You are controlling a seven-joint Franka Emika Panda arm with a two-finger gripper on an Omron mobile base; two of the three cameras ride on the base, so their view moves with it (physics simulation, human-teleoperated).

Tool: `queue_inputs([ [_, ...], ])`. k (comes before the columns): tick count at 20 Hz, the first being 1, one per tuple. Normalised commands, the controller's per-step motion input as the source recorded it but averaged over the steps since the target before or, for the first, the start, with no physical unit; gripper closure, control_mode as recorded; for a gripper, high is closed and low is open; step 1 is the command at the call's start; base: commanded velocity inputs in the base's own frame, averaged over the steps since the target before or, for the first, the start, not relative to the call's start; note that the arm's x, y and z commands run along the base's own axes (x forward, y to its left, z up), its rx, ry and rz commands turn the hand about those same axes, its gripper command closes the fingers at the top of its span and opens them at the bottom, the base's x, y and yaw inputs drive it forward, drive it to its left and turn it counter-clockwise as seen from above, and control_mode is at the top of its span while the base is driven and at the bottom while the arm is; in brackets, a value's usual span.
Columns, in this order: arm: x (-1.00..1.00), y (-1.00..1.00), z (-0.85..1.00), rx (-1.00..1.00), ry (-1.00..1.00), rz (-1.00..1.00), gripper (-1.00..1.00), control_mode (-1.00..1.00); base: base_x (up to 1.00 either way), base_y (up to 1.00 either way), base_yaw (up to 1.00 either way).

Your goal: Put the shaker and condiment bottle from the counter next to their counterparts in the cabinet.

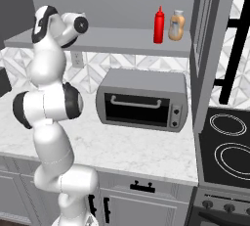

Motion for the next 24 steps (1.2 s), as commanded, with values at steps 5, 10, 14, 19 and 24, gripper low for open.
queue_inputs([
  [5,0.24,0.2,0.02,0.0,0.0,0.0,-1.0,-1.0,0.0,0.0,0.0],
  [10,0.12,0.12,0.11,0.0,0.0,0.0,-1.0,-1.0,0.0,0.0,0.0],
  [14,0.08,0.13,0.15,0.0,0.0,0.0,-1.0,-1.0,0.0,0.0,0.0],
  [19,0.0,0.02,0.12,0.0,0.04,0.0,-1.0,-1.0,0.0,0.0,0.0],
  [24,0.0,-0.01,0.07,-0.02,0.08,0.0,-1.0,-1.0,0.0,0.0,0.0],
])
